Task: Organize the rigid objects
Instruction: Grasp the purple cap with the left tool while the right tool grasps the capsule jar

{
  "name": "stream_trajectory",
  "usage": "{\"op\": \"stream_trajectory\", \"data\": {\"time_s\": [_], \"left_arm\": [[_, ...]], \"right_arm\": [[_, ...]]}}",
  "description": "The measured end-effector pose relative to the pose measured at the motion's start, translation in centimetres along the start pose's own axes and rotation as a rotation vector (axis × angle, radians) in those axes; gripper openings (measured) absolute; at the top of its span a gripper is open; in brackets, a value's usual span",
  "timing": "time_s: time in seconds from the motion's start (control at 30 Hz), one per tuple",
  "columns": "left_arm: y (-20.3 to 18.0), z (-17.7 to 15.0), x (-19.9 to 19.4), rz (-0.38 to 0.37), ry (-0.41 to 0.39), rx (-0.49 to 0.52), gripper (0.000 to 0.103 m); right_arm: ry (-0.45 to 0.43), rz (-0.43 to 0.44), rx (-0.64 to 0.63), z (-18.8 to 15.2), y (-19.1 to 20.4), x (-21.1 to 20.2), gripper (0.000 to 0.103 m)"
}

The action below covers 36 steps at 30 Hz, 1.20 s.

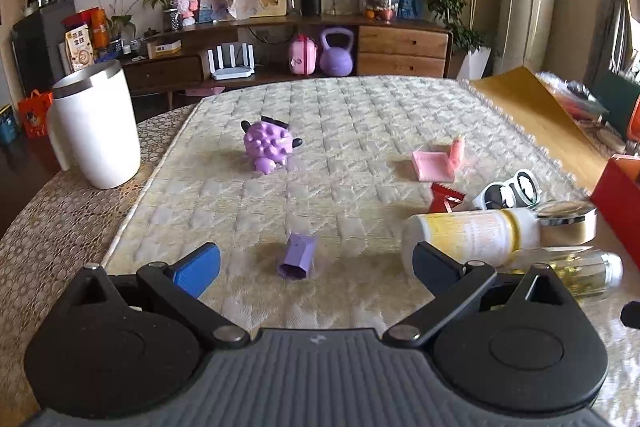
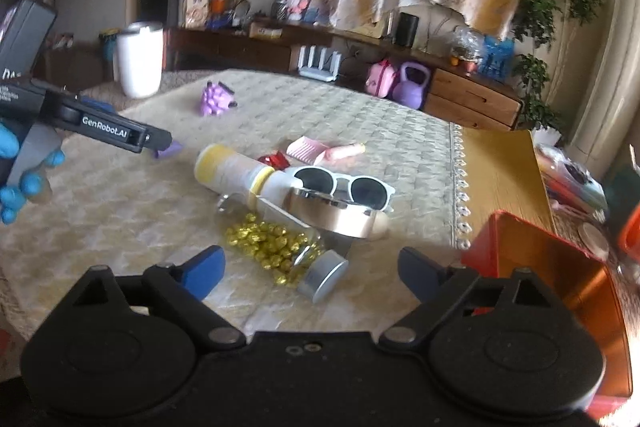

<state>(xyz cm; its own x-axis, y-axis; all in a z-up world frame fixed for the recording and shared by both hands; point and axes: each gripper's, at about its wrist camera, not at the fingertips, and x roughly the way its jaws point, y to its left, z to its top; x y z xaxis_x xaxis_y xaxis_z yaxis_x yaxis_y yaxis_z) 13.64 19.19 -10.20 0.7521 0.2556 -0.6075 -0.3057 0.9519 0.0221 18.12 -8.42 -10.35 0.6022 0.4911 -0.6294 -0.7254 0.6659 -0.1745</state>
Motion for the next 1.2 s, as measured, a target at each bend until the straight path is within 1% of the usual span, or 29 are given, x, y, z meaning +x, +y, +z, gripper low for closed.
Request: {"op": "stream_trajectory", "data": {"time_s": [0.1,0.17,0.27,0.37,0.43,0.5,0.57,0.6,0.63,0.67,0.73,0.77,0.83,0.9,0.93,1.07,1.13,1.2], "left_arm": [[0.2,0.1,1.5,0.009,0.019,0.01,0.102],[0.4,0.0,2.2,0.005,0.03,0.004,0.102],[0.9,0.1,3.1,-0.001,0.038,-0.006,0.102],[1.6,0.3,3.8,-0.019,0.054,-0.037,0.102],[2.0,0.4,4.3,-0.021,0.065,-0.047,0.094],[2.2,0.4,4.9,-0.029,0.09,-0.047,0.082],[2.3,0.3,5.3,-0.033,0.1,-0.047,0.076],[2.3,0.3,5.4,-0.036,0.102,-0.047,0.073],[2.4,0.2,5.5,-0.04,0.104,-0.047,0.072],[2.4,0.2,5.5,-0.041,0.101,-0.046,0.072],[2.3,0.3,5.6,-0.05,0.097,-0.033,0.066],[2.2,0.3,5.6,-0.052,0.094,-0.024,0.06],[1.9,0.4,5.7,-0.054,0.091,0.002,0.055],[1.7,0.4,5.8,-0.059,0.087,0.018,0.049],[1.6,0.4,5.8,-0.062,0.084,0.021,0.047],[1.4,0.3,5.7,-0.071,0.074,0.036,0.032],[1.4,0.3,5.7,-0.067,0.073,0.036,0.03],[1.4,0.3,5.6,-0.06,0.073,0.035,0.02]], "right_arm": [[0.043,0.046,-0.03,0.4,-0.4,1.6,0.084],[0.076,0.087,-0.048,0.5,-0.5,2.5,0.084],[0.099,0.094,-0.086,0.8,-0.5,3.9,0.083],[0.119,0.117,-0.096,0.9,-0.4,4.7,0.082],[0.13,0.127,-0.108,1.0,-0.3,5.3,0.078],[0.133,0.117,-0.121,1.0,0.0,5.6,0.077],[0.132,0.132,-0.12,1.0,0.1,5.5,0.072],[0.135,0.146,-0.118,1.0,0.1,5.4,0.068],[0.139,0.162,-0.119,1.0,0.2,5.3,0.064],[0.142,0.183,-0.124,0.9,0.3,5.2,0.063],[0.143,0.213,-0.139,1.0,0.7,5.0,0.06],[0.143,0.226,-0.151,1.1,0.9,5.0,0.06],[0.14,0.225,-0.168,1.3,1.5,5.2,0.06],[0.141,0.225,-0.163,1.5,1.8,5.7,0.06],[0.141,0.224,-0.156,1.6,1.8,5.9,0.06],[0.141,0.22,-0.143,1.7,2.1,6.4,0.058],[0.14,0.22,-0.137,1.8,2.2,6.3,0.057],[0.139,0.22,-0.135,1.8,2.5,6.2,0.057]]}}
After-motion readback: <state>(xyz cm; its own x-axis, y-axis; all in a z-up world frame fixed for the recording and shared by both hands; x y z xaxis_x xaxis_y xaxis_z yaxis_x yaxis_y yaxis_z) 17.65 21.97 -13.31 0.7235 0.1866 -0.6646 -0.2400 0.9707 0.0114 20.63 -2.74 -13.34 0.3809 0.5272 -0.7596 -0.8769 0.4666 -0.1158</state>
